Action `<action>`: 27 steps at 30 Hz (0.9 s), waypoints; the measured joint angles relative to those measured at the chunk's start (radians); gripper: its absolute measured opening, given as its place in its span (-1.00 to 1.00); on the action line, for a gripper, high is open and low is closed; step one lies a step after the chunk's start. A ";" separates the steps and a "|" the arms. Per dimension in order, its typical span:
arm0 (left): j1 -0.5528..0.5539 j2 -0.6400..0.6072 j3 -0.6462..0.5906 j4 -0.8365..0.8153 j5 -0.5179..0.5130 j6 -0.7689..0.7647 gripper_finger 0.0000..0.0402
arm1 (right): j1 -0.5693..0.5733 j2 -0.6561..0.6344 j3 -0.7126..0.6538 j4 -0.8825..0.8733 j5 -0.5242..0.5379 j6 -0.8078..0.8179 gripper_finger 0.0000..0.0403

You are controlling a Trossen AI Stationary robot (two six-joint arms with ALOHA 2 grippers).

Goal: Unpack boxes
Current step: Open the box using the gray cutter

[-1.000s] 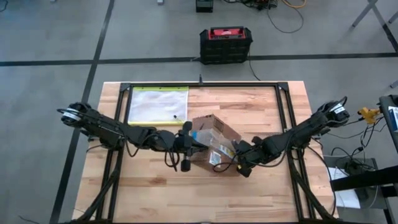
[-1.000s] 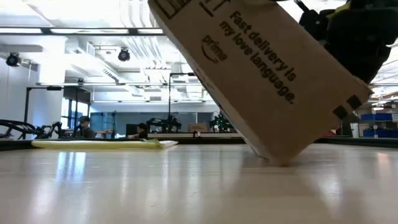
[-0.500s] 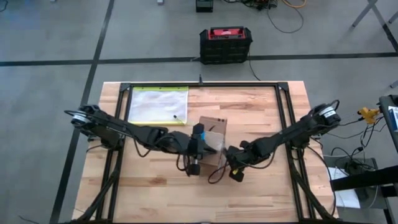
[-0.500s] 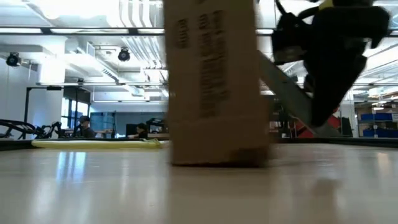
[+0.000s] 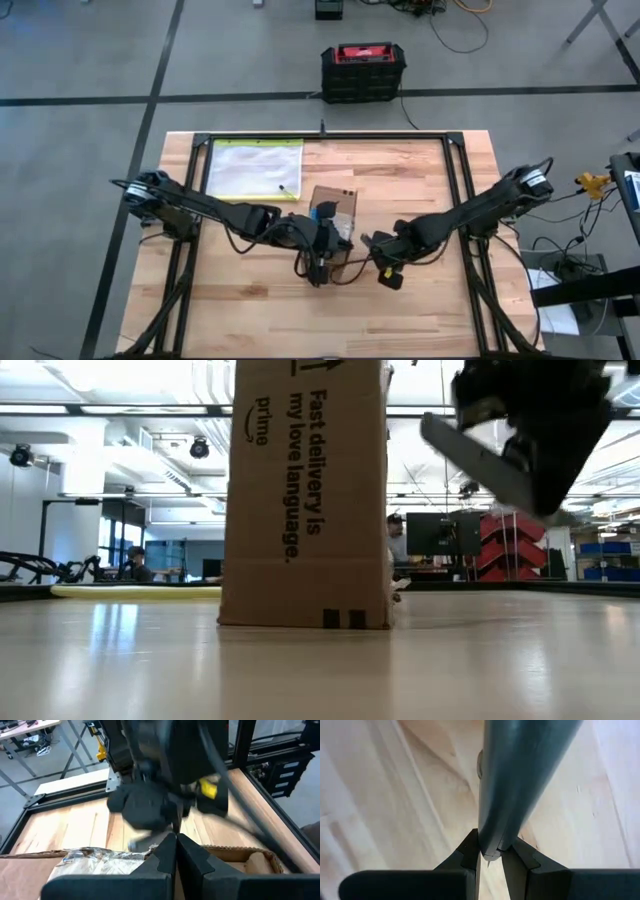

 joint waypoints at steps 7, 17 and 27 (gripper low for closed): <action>-0.031 -0.045 -0.002 -0.073 0.001 0.011 -1.00 | -0.004 -0.168 0.015 0.019 0.172 -0.092 -0.82; -0.247 -0.155 0.004 -0.322 -0.181 -0.080 -1.00 | -0.212 -0.242 0.008 0.088 0.219 -0.344 -0.82; -0.528 -0.279 0.065 -0.641 -0.394 -0.607 -1.00 | -0.331 -0.195 0.007 0.276 0.076 -0.610 -0.82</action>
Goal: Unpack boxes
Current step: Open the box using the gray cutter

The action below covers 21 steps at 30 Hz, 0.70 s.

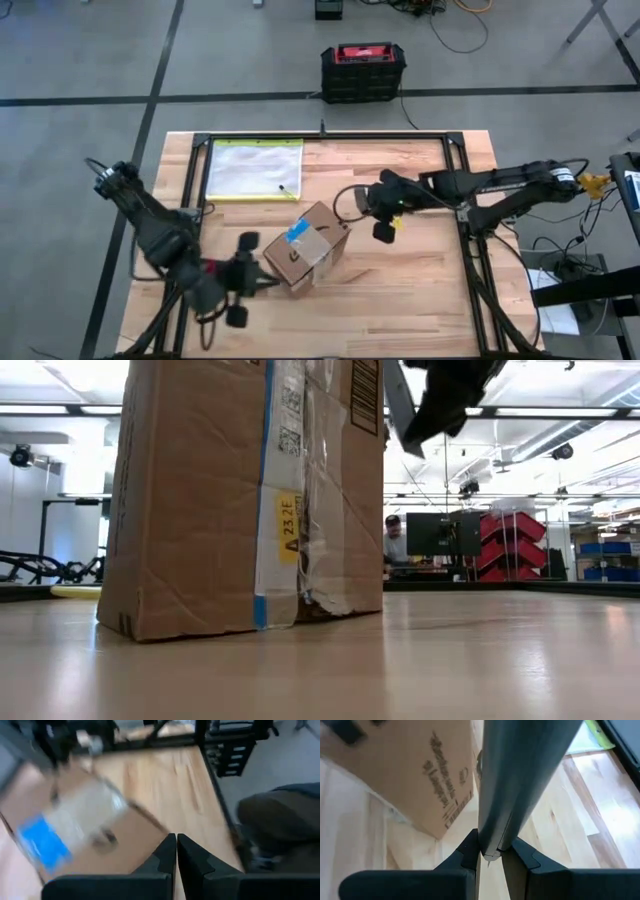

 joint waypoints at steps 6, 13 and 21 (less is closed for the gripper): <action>-0.064 0.022 -0.076 -0.192 -0.057 -0.389 -1.00 | 0.030 0.069 -0.001 0.068 -0.011 -0.041 -0.82; 0.002 -0.062 -0.321 0.106 -0.069 -0.312 -1.00 | 0.119 0.069 0.025 0.109 -0.006 -0.013 -0.82; 0.126 -0.205 -0.521 0.333 -0.017 -0.106 -1.00 | 0.215 0.072 0.037 0.087 0.001 0.047 -0.82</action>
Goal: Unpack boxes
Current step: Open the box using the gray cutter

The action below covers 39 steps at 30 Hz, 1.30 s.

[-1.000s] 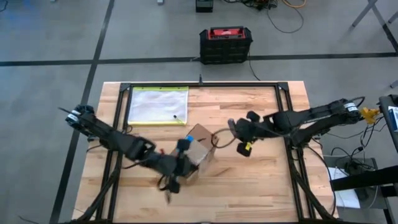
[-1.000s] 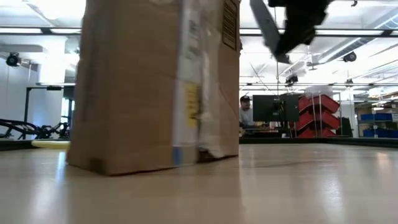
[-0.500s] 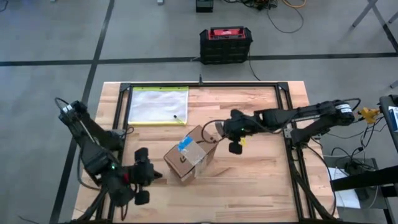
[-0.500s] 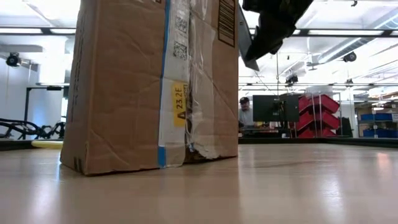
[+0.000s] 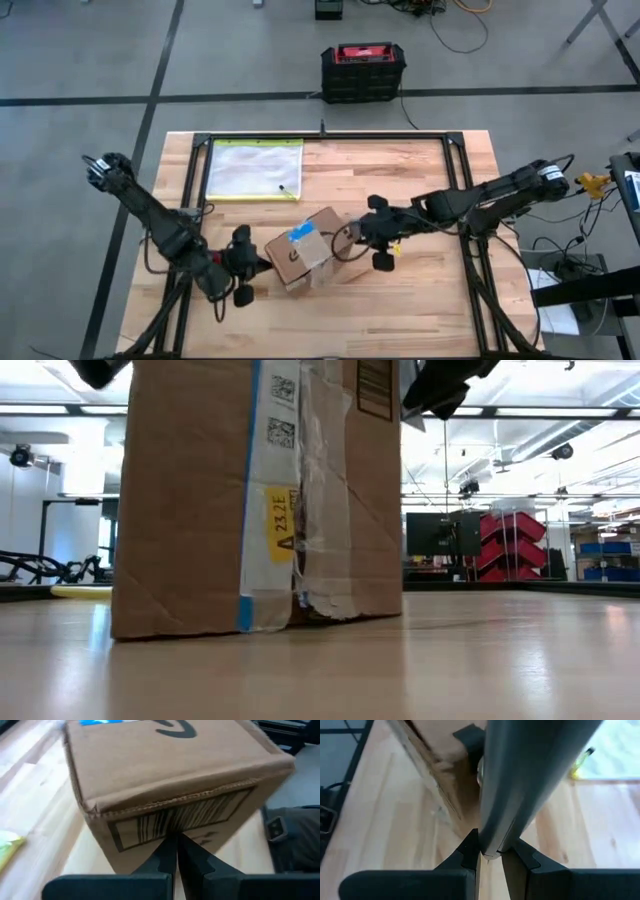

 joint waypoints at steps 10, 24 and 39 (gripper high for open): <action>0.075 -0.145 -0.057 -0.019 -0.022 0.070 -1.00 | 0.058 -0.062 0.108 -0.214 0.183 0.018 -0.82; -0.034 -0.171 0.005 0.224 -0.177 0.336 -0.56 | 0.054 -0.057 0.218 0.100 0.047 -0.205 -0.82; -0.007 0.078 0.037 0.338 -0.201 0.370 0.12 | 0.038 0.193 0.229 0.465 -0.060 -0.289 -0.82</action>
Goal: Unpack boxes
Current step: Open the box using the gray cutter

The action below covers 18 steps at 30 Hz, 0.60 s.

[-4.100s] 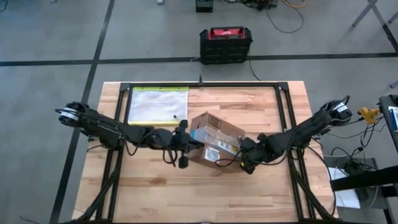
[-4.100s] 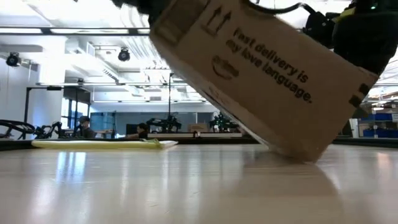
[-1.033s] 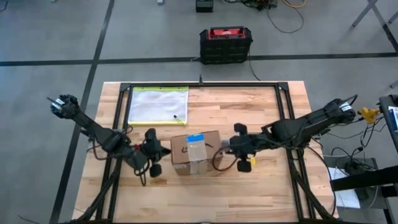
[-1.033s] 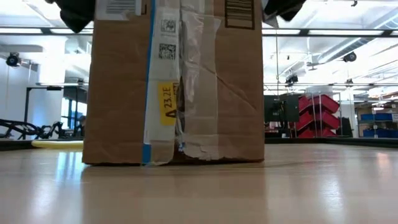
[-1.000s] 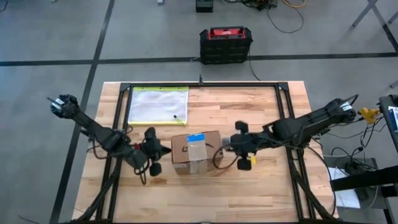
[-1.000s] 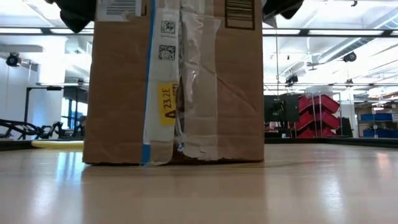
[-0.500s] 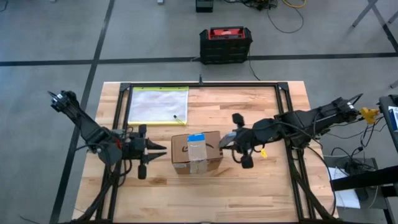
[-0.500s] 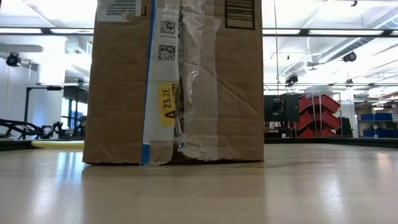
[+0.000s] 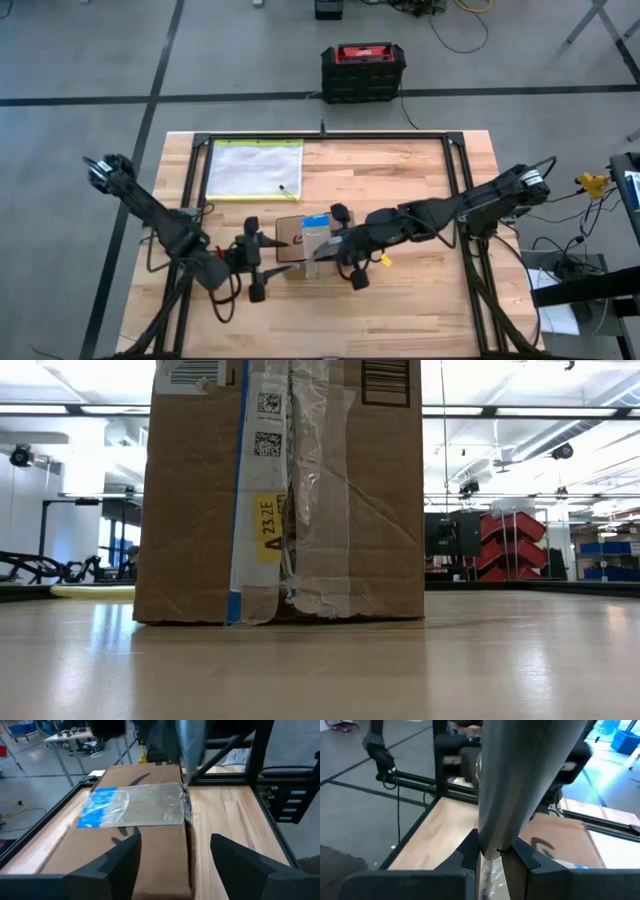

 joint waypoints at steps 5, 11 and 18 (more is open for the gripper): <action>0.009 0.040 0.010 0.004 -0.004 0.005 0.10 | -0.012 0.045 0.013 -0.004 -0.001 0.003 -0.82; 0.012 0.047 0.011 -0.001 -0.004 0.006 0.05 | -0.016 0.053 0.019 0.003 -0.019 0.001 -0.82; 0.013 0.041 0.011 -0.011 0.000 0.008 0.04 | -0.026 0.062 0.019 0.031 -0.020 0.014 -0.82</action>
